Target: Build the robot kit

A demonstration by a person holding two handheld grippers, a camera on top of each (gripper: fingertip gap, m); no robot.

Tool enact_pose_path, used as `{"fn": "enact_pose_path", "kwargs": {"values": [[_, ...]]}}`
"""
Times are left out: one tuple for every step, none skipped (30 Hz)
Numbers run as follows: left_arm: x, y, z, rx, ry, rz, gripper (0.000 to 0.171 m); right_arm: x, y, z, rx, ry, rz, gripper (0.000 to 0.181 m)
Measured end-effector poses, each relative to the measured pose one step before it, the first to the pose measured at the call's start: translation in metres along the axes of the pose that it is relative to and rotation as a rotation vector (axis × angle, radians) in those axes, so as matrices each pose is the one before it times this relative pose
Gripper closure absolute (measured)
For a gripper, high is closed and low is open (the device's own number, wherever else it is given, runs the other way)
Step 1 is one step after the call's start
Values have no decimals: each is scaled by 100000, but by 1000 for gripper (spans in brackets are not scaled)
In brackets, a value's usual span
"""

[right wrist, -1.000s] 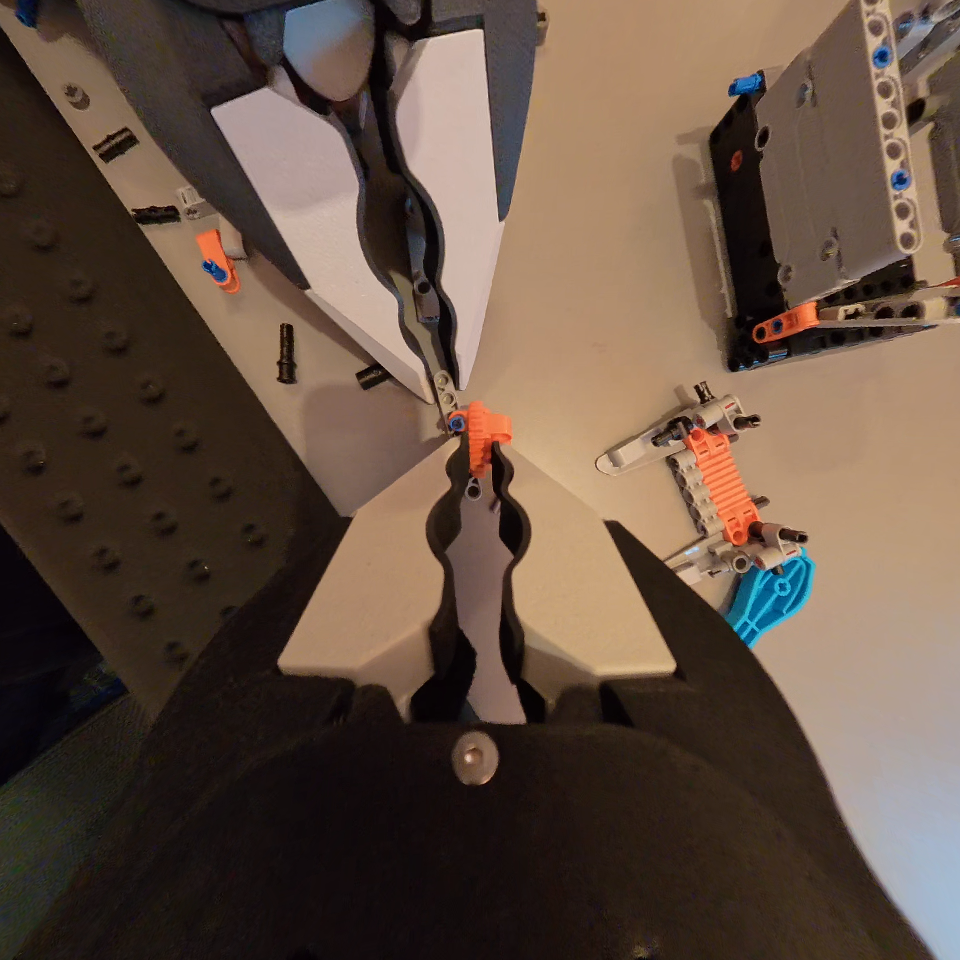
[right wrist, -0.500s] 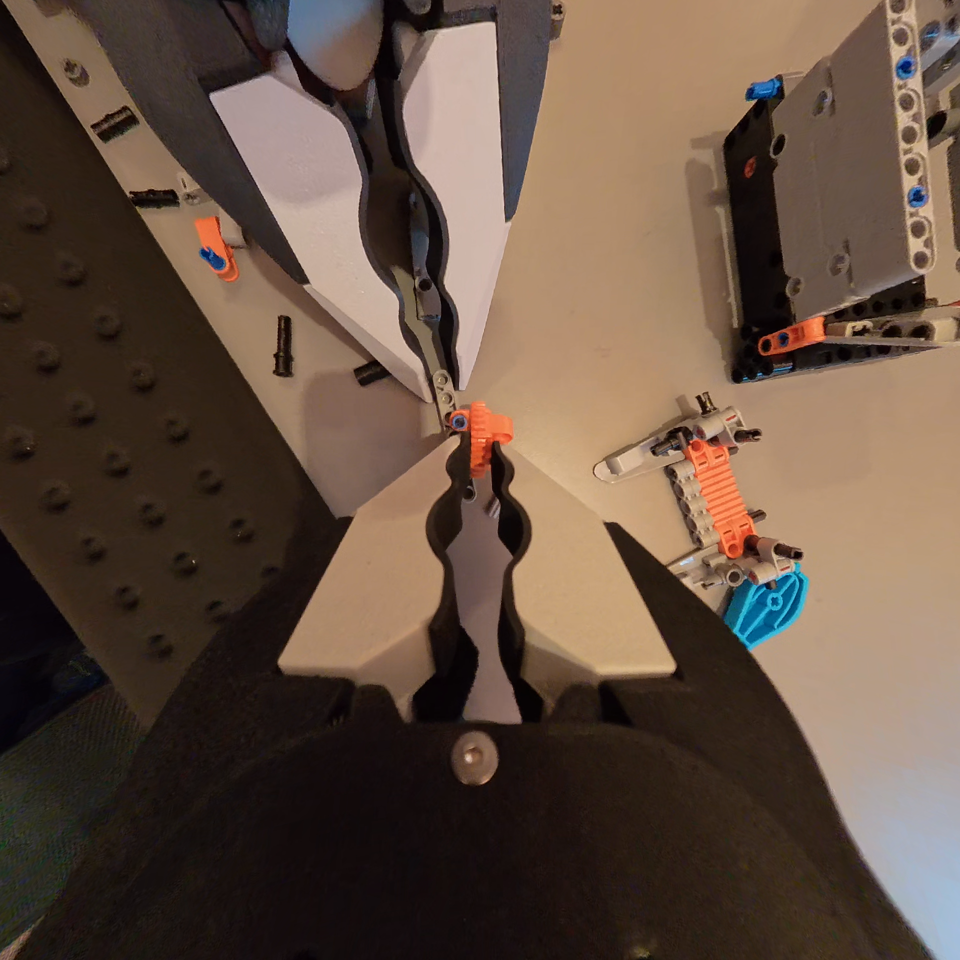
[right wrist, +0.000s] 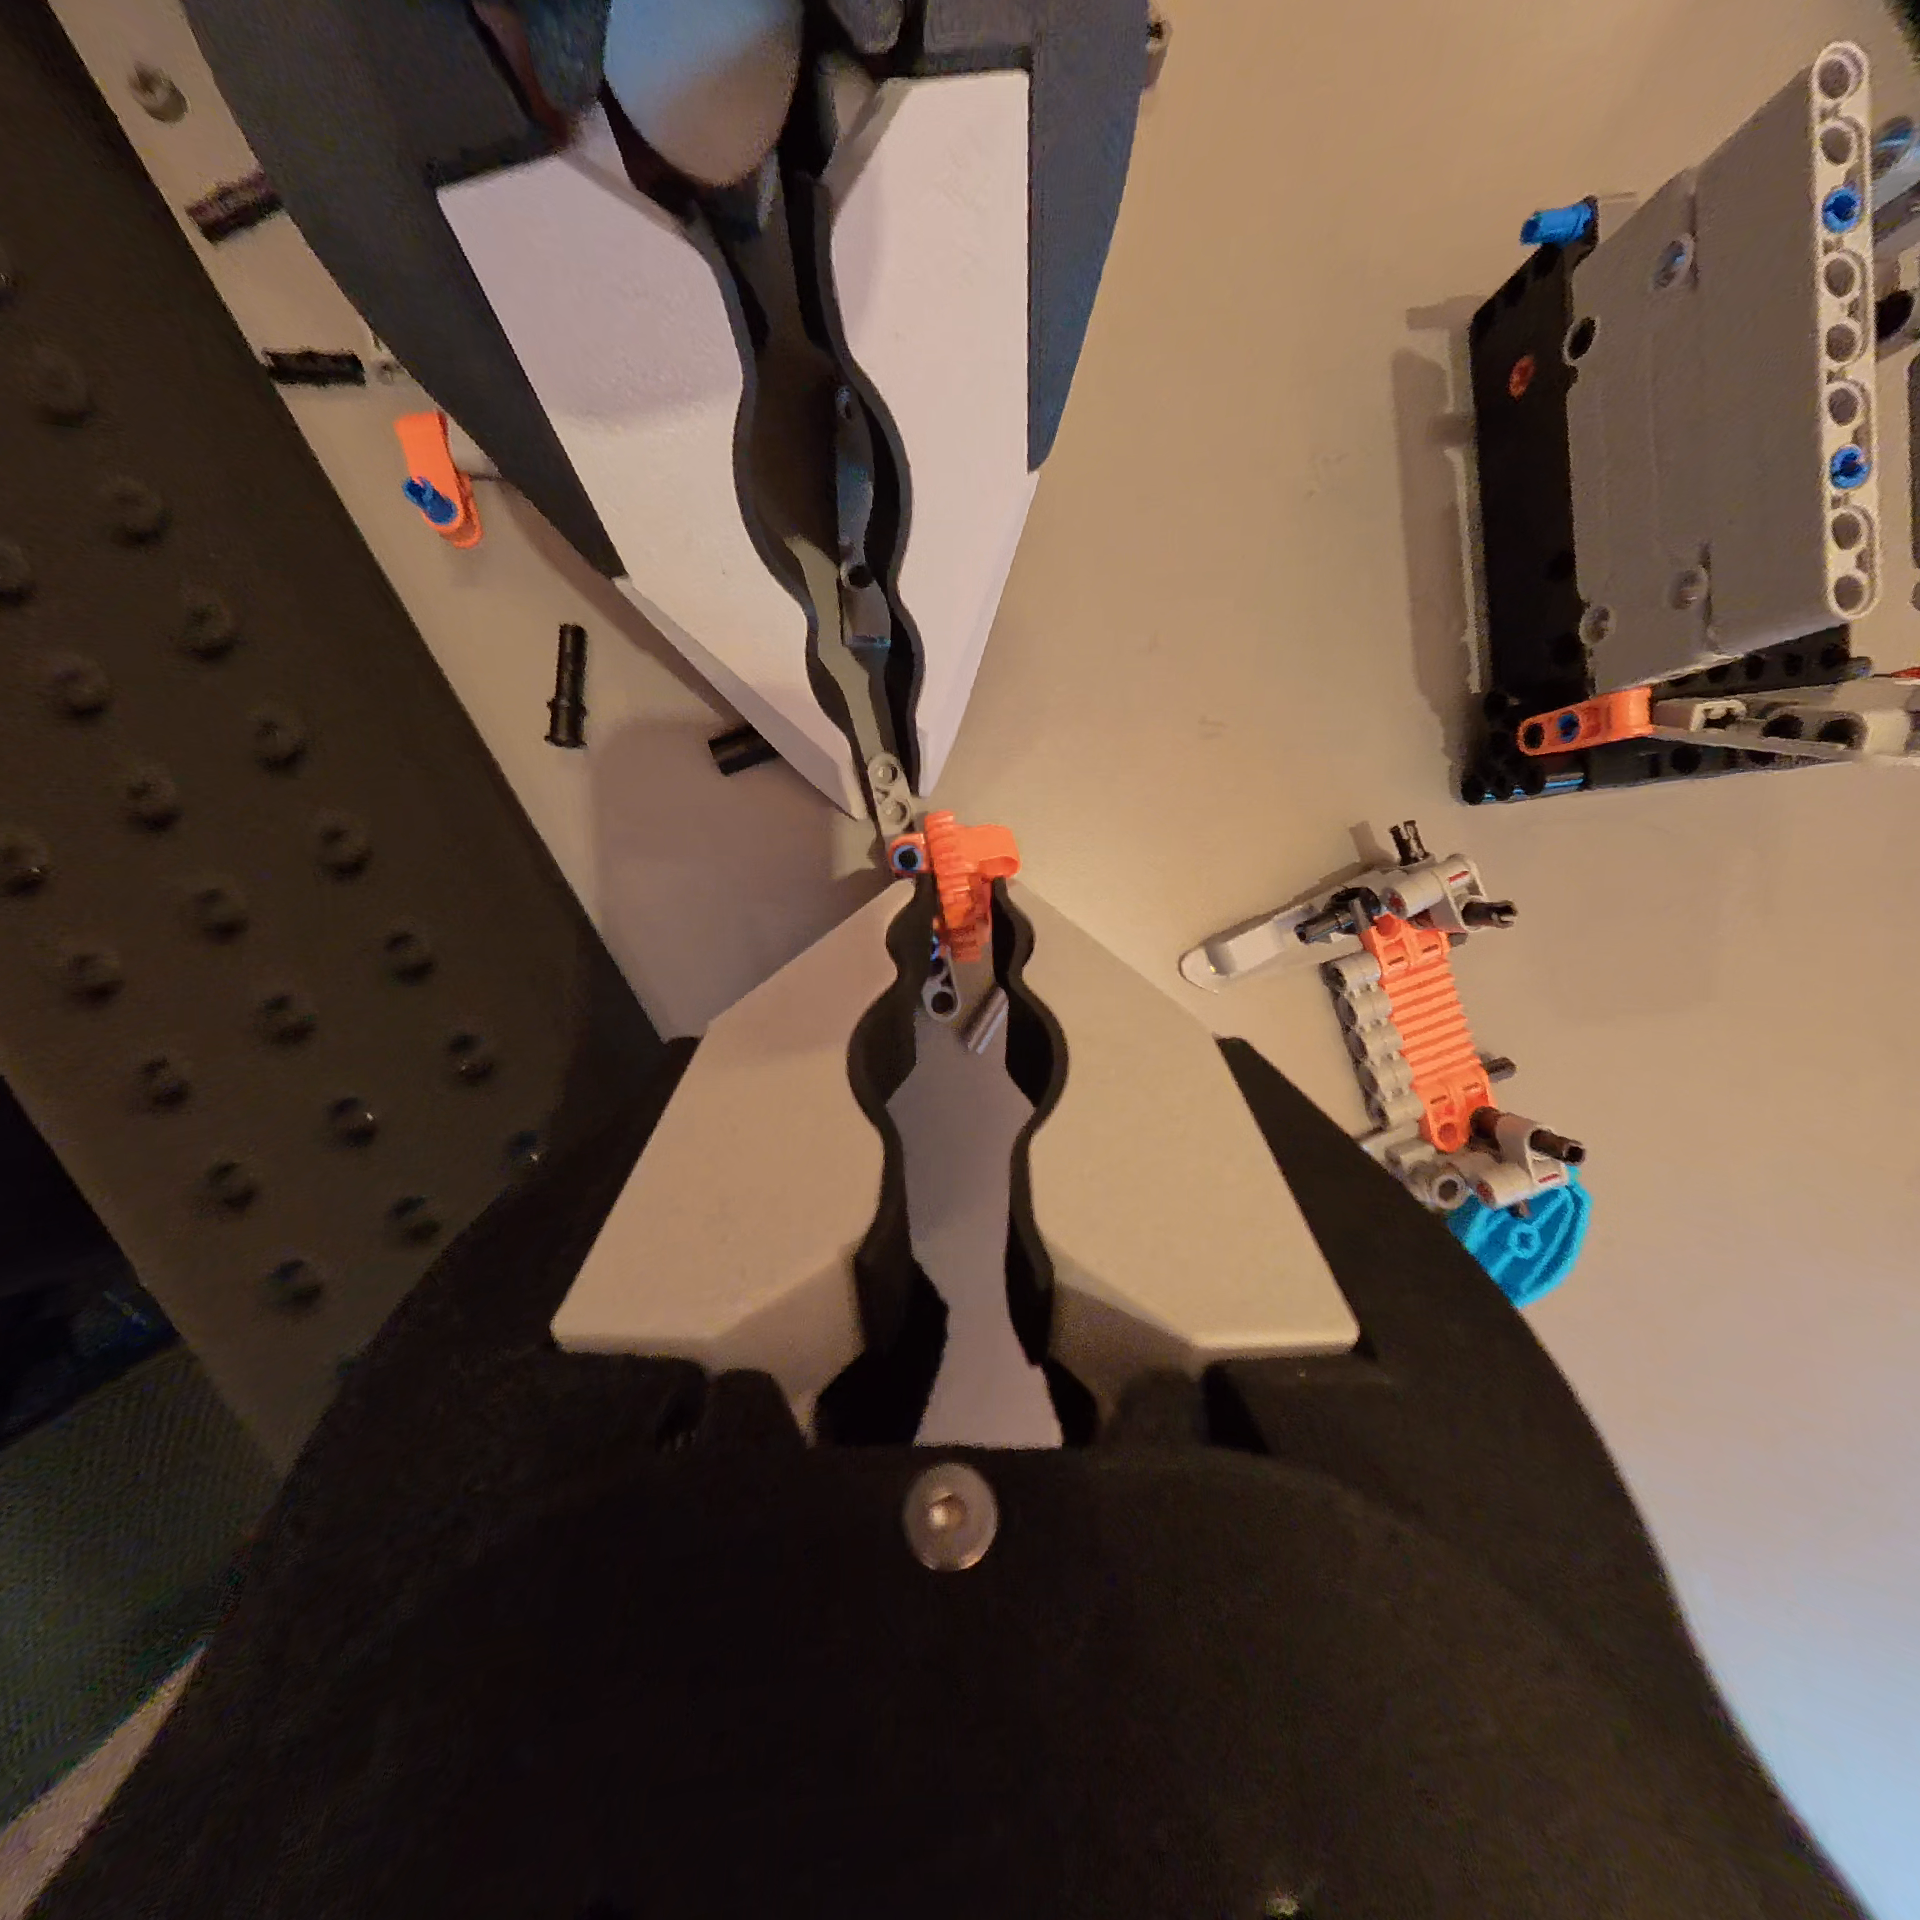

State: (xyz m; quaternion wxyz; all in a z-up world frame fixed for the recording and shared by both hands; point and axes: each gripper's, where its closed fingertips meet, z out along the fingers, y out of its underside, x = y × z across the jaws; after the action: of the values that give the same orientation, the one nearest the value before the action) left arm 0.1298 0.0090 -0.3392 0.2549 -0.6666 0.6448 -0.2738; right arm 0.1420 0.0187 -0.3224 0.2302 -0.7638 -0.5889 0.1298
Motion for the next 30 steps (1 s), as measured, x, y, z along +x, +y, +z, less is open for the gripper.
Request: {"fn": "enact_pose_path", "kwargs": {"values": [[2, 13, -6, -92, 12, 135, 166, -4, -48, 67, 924, 143, 1032, 172], [-4, 16, -18, 41, 49, 155, 166, 132, 6, -16, 742, 1027, -30, 170], [4, -13, 13, 185, 259, -117, 166, 188, 68, -86, 376, 822, 285, 164], [27, -26, 23, 29, 232, -54, 166, 37, 48, -78, 145, -542, 391, 161], [48, -41, 47, -45, -18, 297, 166, -6, 18, 3, 41, -466, -324, 161], [9, -17, 20, -23, -147, 302, 166, 14, -15, 19, -209, 46, -952, 162], [-5, 3, -6, 22, 155, -54, 166, 13, -25, -11, -562, 242, -1289, 162], [3, -10, 3, 58, 316, -404, 166, -15, -36, -13, -488, 269, -1535, 163], [-12, -6, 5, -17, 118, -164, 166, -32, 2, 4, -592, 21, -1180, 164], [-22, -14, 9, 41, -16, -4, 166, -6, 67, -55, -627, -388, -557, 164], [-6, -13, 13, -11, -11, -78, 166, -23, 77, -143, -283, -920, 303, 162], [-2, -1, 0, 6, 1, 27, 166, 46, 4, -195, 455, -677, 755, 161], [0, 5, -6, 18, 18, 34, 166, -21, -42, -158, 622, -761, 367, 161], [1, -3, 1, 18, 87, 12, 166, -167, -110, -80, 961, -1088, -355, 162], [-3, -2, 0, 9, 59, 15, 166, -255, -200, -12, 1138, -1247, -633, 162], [5, -22, 7, 1, 48, 36, 166, -135, -184, 81, 638, -286, -720, 163], [-6, -16, 14, 8, 32, 13, 166, -43, -14, 186, -684, 303, -766, 163], [0, -19, 20, -15, -32, 85, 166, 21, -16, 186, -489, 450, -706, 165], [1, -6, 10, -59, -14, 97, 166, 10, -63, 110, 180, -263, 27, 166], [5, 13, 1, 7, 31, -12, 166, 9, -18, 32, 291, -867, 651, 166], [-2, 4, -1, -25, -80, 8, 166, -7, 10, -12, 197, -681, 497, 167], [3, 4, 3, -69, -173, 190, 166, -20, 4, 10, -151, -48, -191, 167], [15, 0, -2, -142, -114, 277, 166, -51, 49, -17, -681, 108, -833, 168], [9, 3, 14, -17, -117, 210, 166, -35, 65, -58, -1050, 84, -992, 168], [-4, -16, 12, 67, -84, 32, 166, -19, 51, -37, -1068, 133, -761, 169], [-26, -4, 1, 21, -92, -245, 166, 42, 150, -17, -1563, 687, -1299, 170], [25, 3, -1, -16, 95, 120, 165, 122, 289, 30, -2338, 2065, -2339, 175], [-5, -3, 16, -48, 97, -729, 165, 24, 5, 56, -375, 1548, -1752, 176], [10, 1, -12, -66, 138, -284, 165, -31, -32, -17, -553, 1177, -1193, 176], [13, 8, -2, -44, -17, 485, 165, -44, -23, -29, -1091, 1522, -1334, 176]]}}
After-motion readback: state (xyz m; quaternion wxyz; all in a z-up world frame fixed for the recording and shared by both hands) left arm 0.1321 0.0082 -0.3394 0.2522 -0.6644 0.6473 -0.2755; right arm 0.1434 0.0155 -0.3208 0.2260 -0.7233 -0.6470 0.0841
